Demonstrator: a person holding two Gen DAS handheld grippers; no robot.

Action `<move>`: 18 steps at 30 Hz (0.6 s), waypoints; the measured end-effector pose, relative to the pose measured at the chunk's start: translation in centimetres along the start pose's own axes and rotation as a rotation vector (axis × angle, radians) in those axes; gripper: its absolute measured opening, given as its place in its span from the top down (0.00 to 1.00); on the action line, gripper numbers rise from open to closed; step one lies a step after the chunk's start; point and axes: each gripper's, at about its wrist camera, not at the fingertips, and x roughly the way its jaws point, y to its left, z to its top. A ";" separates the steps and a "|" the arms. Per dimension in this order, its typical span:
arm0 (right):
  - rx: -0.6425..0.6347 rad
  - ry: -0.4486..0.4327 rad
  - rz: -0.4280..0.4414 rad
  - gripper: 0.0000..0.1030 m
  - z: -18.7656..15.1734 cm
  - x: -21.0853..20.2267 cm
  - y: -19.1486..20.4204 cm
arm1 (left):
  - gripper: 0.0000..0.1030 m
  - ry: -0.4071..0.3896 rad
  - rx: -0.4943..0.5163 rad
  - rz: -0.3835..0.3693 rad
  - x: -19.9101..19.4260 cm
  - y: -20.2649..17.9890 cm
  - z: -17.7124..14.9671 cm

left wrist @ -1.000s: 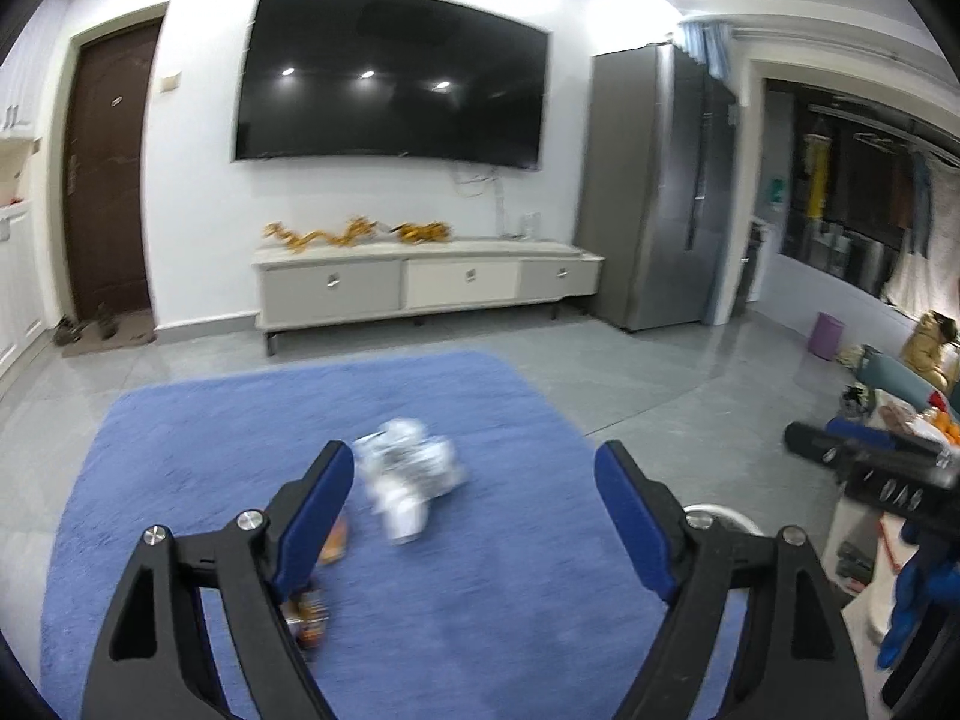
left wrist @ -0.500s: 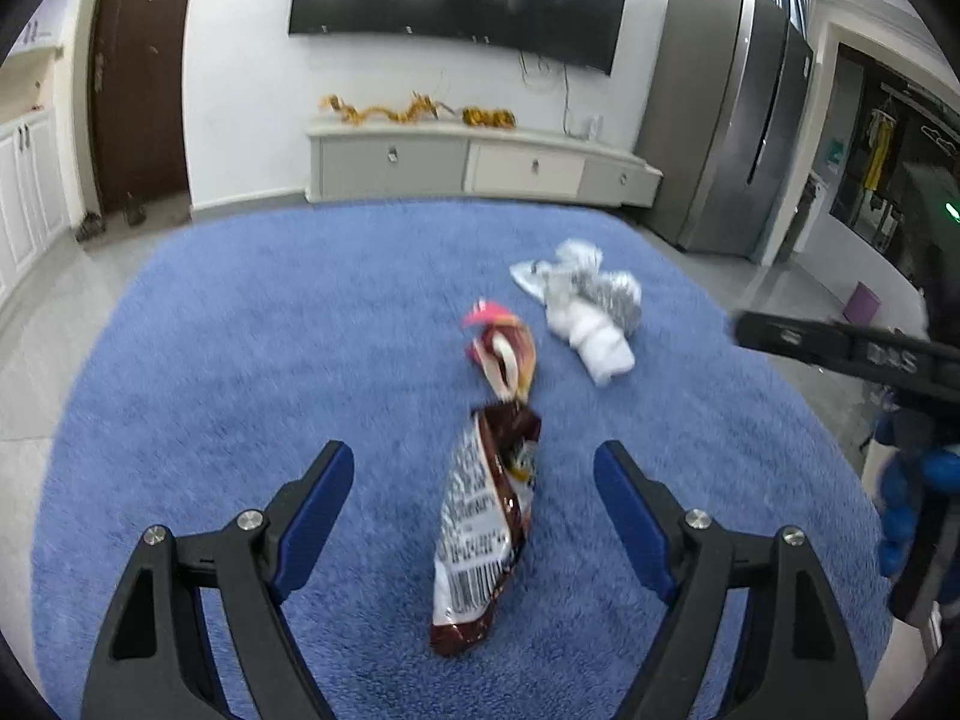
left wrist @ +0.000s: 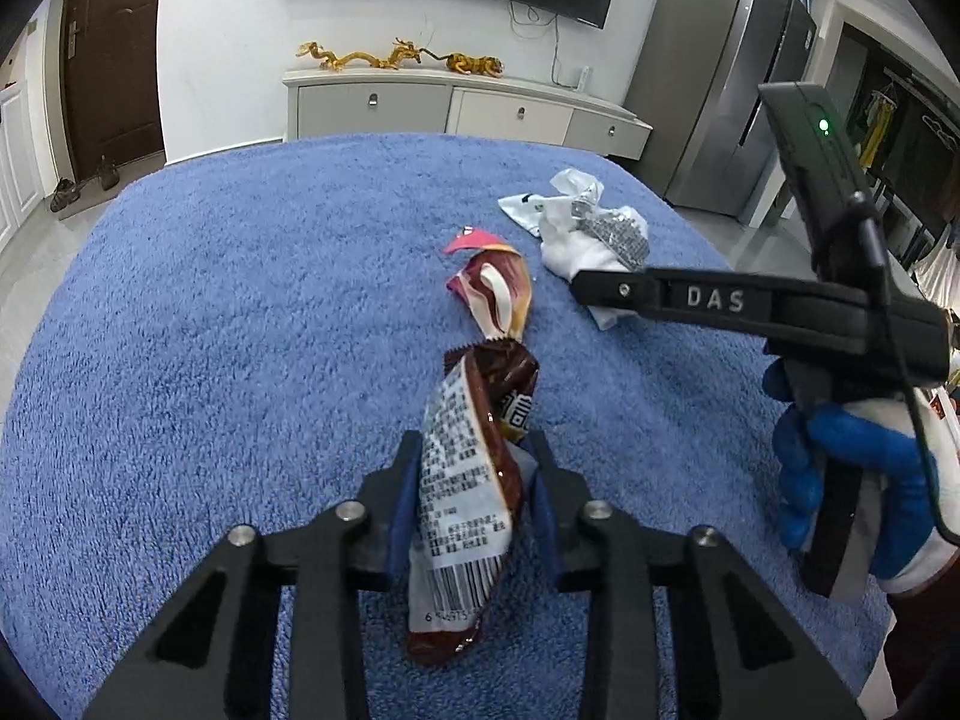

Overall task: Collect trash
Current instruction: 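Grasp the brown printed wrapper with the left gripper while the right gripper grasps the white tissue, then carry both items over the trash bin and open both grippers to drop them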

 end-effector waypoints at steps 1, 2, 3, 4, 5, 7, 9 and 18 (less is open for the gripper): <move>-0.001 -0.002 0.016 0.87 -0.1 -0.2 0.0 | 0.73 -0.005 0.004 0.006 -0.1 -0.1 0.0; -0.002 -0.005 0.031 0.90 -0.3 -0.6 0.1 | 0.74 -0.010 0.009 0.014 -0.3 -0.1 0.0; -0.005 -0.008 0.043 0.91 -0.4 -1.0 0.0 | 0.74 -0.014 0.016 0.020 -0.5 -0.3 -0.1; -0.010 -0.010 0.056 0.92 -0.6 -1.4 0.1 | 0.75 -0.020 0.019 0.024 -0.7 -0.4 -0.1; -0.018 -0.014 0.066 0.93 -0.9 -1.9 0.2 | 0.75 -0.025 0.022 0.029 -1.0 -0.5 -0.1; -0.034 -0.024 0.085 0.93 -1.3 -3.0 0.6 | 0.76 -0.042 0.028 0.039 -1.8 -0.8 -0.2; -0.045 -0.040 0.102 0.94 -2.0 -4.5 0.9 | 0.76 -0.058 0.030 0.043 -2.7 -1.2 -0.3; -0.037 -0.153 0.103 0.94 -5.2 -12.6 0.2 | 0.76 -0.160 0.128 0.073 -7.1 -5.8 0.0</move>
